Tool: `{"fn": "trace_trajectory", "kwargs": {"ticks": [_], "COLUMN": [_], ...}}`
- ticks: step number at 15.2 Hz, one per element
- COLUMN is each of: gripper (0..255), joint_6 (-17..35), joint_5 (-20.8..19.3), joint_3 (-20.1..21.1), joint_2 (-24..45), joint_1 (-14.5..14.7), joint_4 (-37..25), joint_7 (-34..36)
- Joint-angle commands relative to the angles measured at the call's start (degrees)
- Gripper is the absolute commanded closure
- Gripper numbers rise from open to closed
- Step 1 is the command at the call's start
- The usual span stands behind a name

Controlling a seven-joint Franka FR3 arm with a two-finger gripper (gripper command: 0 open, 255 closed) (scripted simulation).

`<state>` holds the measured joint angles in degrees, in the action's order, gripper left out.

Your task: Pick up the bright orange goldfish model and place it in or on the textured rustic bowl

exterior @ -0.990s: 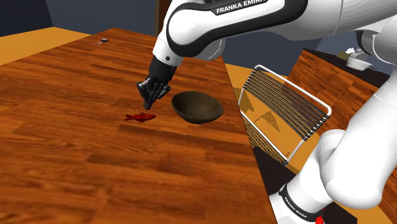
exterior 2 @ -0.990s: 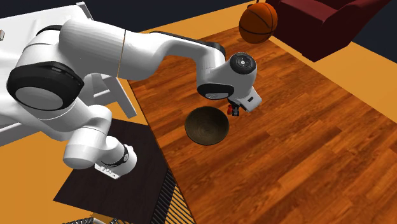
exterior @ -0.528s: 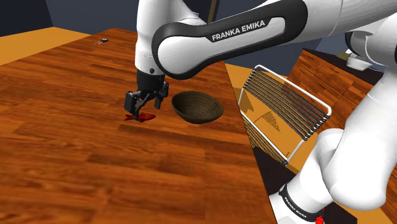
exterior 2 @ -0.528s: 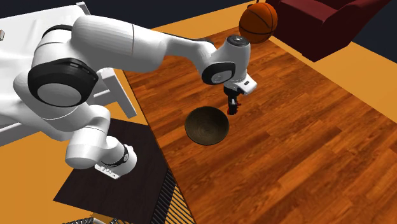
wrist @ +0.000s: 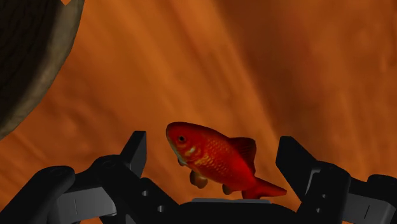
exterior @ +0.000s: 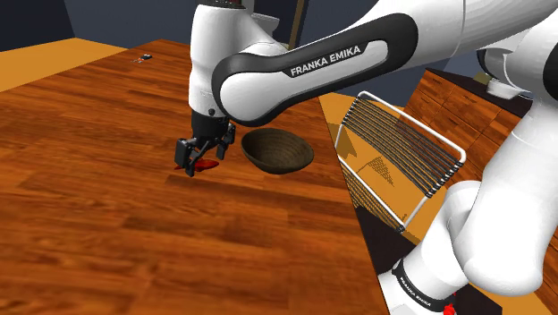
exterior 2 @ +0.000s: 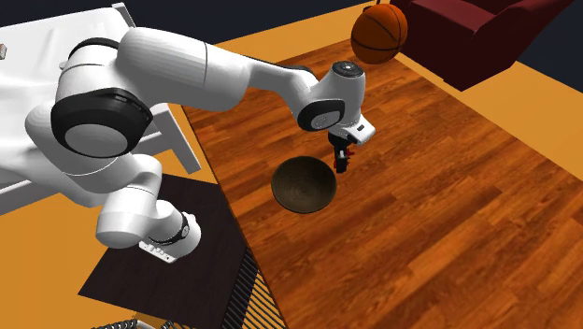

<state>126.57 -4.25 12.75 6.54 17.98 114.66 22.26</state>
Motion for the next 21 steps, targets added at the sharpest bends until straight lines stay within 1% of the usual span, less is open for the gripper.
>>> {"fn": "trace_trajectory", "kwargs": {"ticks": [1,4,5,14,21], "gripper": [0,0,255,255,255], "joint_6": [0.0,0.0,0.0,0.0,-5.0], "joint_5": [0.0,0.0,0.0,0.0,0.7], "joint_3": [0.0,0.0,0.0,0.0,0.1], "joint_2": [0.0,0.0,0.0,0.0,-1.9], "joint_1": [0.0,0.0,0.0,0.0,-0.1], "joint_4": [0.0,0.0,0.0,0.0,-3.2], "joint_7": [0.0,0.0,0.0,0.0,-0.6]}}
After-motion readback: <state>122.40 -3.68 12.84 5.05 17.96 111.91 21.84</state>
